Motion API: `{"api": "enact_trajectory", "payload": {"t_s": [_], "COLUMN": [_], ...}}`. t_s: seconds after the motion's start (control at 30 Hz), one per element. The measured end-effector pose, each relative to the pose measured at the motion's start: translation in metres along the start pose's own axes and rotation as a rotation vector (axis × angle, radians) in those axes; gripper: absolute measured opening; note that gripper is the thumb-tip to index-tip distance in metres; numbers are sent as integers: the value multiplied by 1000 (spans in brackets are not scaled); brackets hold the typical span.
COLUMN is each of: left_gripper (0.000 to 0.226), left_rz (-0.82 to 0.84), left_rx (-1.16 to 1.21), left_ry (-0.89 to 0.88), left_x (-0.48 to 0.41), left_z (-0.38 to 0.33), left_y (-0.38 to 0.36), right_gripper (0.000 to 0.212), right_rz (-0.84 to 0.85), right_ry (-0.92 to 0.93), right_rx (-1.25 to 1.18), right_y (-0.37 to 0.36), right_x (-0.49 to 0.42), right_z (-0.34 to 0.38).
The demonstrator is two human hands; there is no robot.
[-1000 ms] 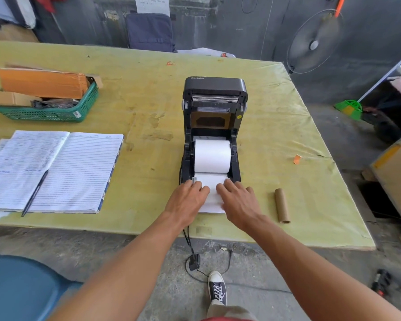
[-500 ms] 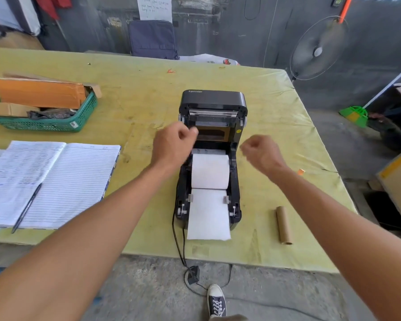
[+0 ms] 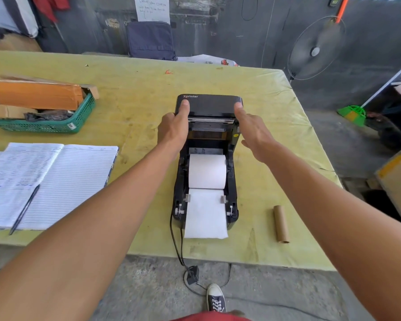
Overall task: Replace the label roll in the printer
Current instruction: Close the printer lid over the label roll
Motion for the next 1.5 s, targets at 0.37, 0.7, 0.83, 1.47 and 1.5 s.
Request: {"api": "enact_trajectory", "payload": {"t_s": [0.37, 0.7, 0.83, 1.47, 1.5], "left_gripper": [68, 42, 38, 54, 54], "left_rz": [16, 78, 72, 44, 42], "left_rx": [-58, -135, -191, -114, -104], "left_ry": [145, 205, 225, 187, 180], "left_x": [81, 125, 131, 120, 119], "left_z": [53, 113, 129, 143, 144], "left_y": [35, 31, 33, 42, 41], "right_gripper": [61, 55, 53, 53, 56], "right_rz": [-119, -90, -102, -150, -147], "right_ry": [-149, -229, -258, -357, -363], "right_rx": [-2, 54, 39, -37, -33], "right_y": [-6, -36, -42, -33, -33], "right_x": [93, 141, 148, 149, 148], "right_z": [-55, -109, -127, -148, -149]}}
Point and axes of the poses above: each hand's wrist, its own x-axis away from the middle knuckle, its own y-axis out of the back of the hand, z = x × y, the point moved 8 cm from there along -x, towards the middle knuckle, and after that the axes turned 4 degrees about x, right-handed, at the moved point
